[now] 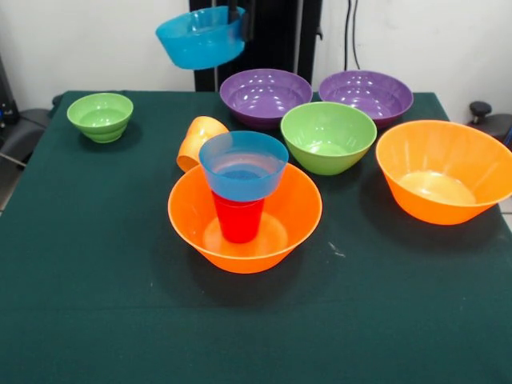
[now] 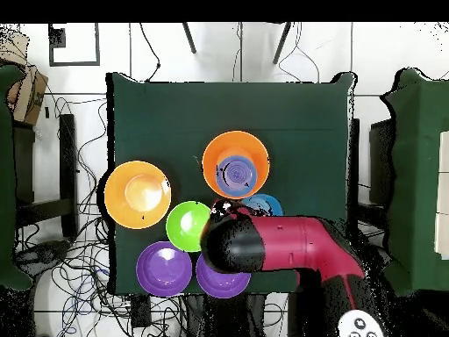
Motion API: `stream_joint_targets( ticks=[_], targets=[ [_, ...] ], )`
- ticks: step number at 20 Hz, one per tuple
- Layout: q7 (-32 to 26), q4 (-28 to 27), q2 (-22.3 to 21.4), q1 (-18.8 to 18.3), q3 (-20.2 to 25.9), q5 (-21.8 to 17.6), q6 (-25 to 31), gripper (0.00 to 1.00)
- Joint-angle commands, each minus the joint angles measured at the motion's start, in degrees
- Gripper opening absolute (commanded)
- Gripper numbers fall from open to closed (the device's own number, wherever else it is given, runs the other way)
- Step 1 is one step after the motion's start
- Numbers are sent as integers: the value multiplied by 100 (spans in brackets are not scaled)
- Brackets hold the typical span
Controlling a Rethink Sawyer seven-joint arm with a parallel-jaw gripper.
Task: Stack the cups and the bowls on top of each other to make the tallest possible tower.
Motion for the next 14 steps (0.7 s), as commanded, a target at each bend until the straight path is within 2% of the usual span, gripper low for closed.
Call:
stream_joint_targets(
  ticks=[1, 7, 14],
  targets=[
    [-210, -715, 633, 187, 127, -294, 431, 0],
    [-475, -1012, 1045, 22, 257, -157, 474, 0],
    [-651, -968, 1104, -65, 389, -133, 499, 0]
  ],
)
